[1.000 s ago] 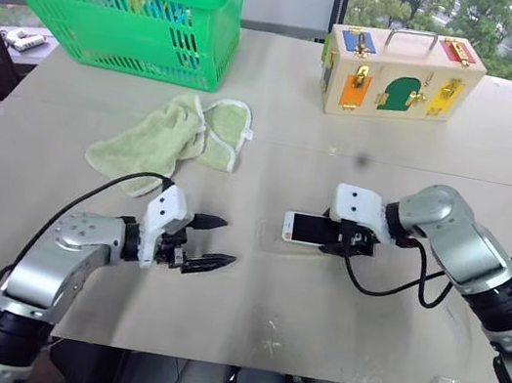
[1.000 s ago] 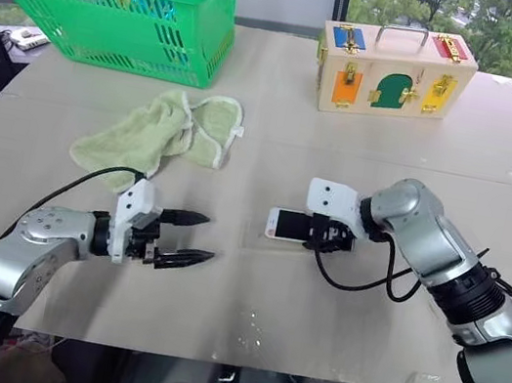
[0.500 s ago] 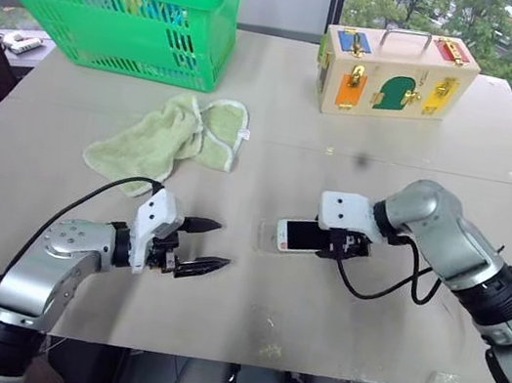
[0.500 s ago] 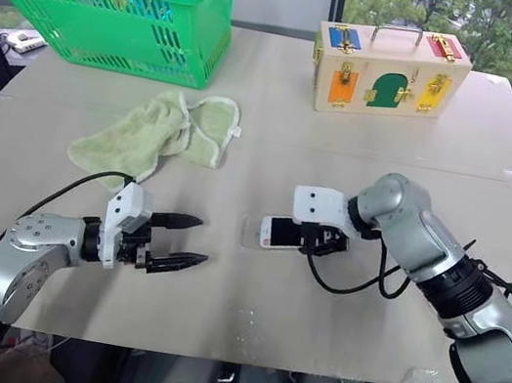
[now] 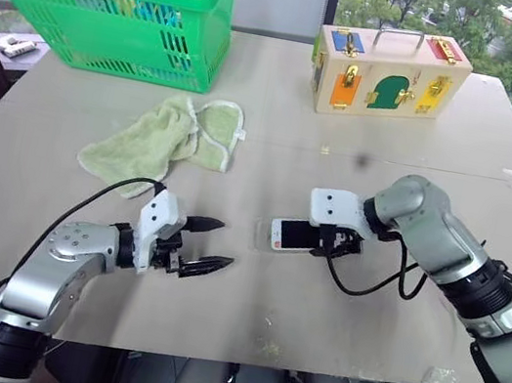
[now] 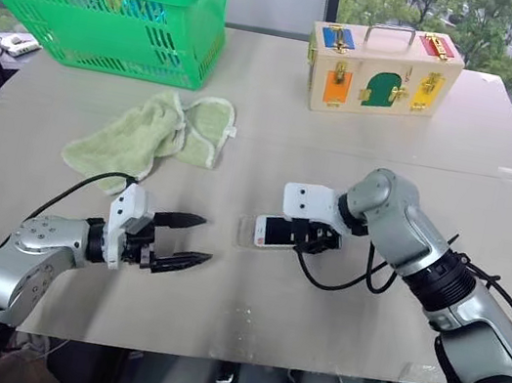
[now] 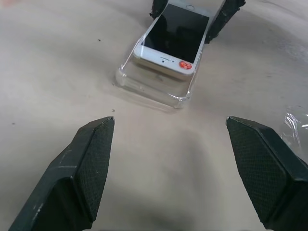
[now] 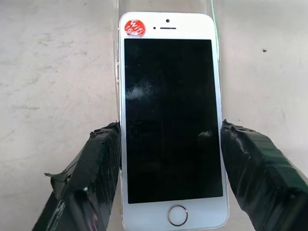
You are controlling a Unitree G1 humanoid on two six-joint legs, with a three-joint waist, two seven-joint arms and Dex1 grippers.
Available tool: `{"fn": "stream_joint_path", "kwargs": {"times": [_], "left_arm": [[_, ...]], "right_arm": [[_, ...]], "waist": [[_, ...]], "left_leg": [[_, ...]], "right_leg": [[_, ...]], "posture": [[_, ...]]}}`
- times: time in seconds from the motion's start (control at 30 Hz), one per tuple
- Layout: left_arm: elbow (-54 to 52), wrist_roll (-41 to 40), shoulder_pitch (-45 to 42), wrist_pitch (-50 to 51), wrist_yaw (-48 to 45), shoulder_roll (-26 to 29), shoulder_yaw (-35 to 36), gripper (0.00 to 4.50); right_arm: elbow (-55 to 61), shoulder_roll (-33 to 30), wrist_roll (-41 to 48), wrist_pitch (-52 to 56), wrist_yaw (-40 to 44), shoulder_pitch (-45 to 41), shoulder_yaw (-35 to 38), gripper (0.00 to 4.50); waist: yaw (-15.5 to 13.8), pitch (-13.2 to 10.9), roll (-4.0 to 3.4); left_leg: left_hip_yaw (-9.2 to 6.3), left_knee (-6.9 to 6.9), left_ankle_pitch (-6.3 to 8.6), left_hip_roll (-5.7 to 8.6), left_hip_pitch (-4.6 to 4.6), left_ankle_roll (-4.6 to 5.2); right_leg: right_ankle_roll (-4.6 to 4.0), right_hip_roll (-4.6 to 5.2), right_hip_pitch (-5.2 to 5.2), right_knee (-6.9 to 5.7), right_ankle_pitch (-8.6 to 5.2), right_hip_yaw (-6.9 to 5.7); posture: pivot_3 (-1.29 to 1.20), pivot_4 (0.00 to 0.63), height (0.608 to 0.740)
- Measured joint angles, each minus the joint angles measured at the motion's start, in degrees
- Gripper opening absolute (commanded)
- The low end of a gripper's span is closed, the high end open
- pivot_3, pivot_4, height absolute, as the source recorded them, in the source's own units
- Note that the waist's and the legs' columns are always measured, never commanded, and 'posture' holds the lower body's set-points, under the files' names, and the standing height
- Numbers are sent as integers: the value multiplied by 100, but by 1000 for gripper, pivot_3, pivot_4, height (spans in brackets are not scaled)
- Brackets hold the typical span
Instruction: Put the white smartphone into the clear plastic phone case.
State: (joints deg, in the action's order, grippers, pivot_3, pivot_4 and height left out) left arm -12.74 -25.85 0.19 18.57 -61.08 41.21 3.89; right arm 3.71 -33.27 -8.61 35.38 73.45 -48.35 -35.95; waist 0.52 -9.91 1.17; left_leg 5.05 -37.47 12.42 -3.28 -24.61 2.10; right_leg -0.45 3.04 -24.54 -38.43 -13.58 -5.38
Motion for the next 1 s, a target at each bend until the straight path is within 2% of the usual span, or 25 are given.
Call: {"fn": "stream_joint_path", "kwargs": {"times": [0.2,0.53,0.57,0.63,0.73,0.9,0.93,1.0], "left_arm": [[-12,-2,-2,24,33,-9,-7,3856],[-86,-10,1,142,125,-9,-9,3856],[-130,-13,2,157,125,-8,-10,3856],[-190,-16,1,192,123,-8,-10,3856],[-192,-16,1,224,123,-5,-9,3856],[-192,-16,-45,252,122,-5,-13,3856],[-188,-18,-81,290,119,-6,-24,3599],[-179,-28,-146,368,113,-11,-45,3064]], "right_arm": [[62,32,-43,171,1,-2,-14,2757],[95,37,-338,-126,47,-127,-227,2757],[79,58,-347,-126,38,-134,-222,3776],[30,102,-360,-111,5,-96,-228,4438],[44,169,-197,30,-37,8,-85,4438],[580,264,446,619,-115,-18,716,4438],[717,261,597,760,-143,1,888,4498],[958,239,860,956,-217,105,1189,3956]], "waist": [[10,0,0],[11,2,2],[12,2,2],[15,2,1],[14,0,0],[11,0,0],[3,0,0],[-8,1,1]], "left_leg": [[0,0,0,0,0,0],[0,-3,-1,1,1,-1],[0,-4,-1,1,1,-1],[0,-4,-1,1,1,-2],[1,-4,-2,2,-4,-3],[-2,-4,-2,2,-4,-3],[-4,-4,-2,3,-6,-3],[-5,-5,-1,5,-7,-2]], "right_leg": [[0,1,0,0,0,0],[3,1,0,-5,-2,1],[3,1,0,-6,-2,1],[3,2,-2,-8,-2,1],[-6,1,-6,-11,2,2],[-6,2,-6,-11,3,2],[-6,2,-6,-11,3,2],[-5,2,-5,-11,2,2]], "posture": [[0,150,740],[0,150,740],[0,150,740],[0,150,740],[0,150,740],[0,150,740],[0,150,740],[0,150,740]]}}
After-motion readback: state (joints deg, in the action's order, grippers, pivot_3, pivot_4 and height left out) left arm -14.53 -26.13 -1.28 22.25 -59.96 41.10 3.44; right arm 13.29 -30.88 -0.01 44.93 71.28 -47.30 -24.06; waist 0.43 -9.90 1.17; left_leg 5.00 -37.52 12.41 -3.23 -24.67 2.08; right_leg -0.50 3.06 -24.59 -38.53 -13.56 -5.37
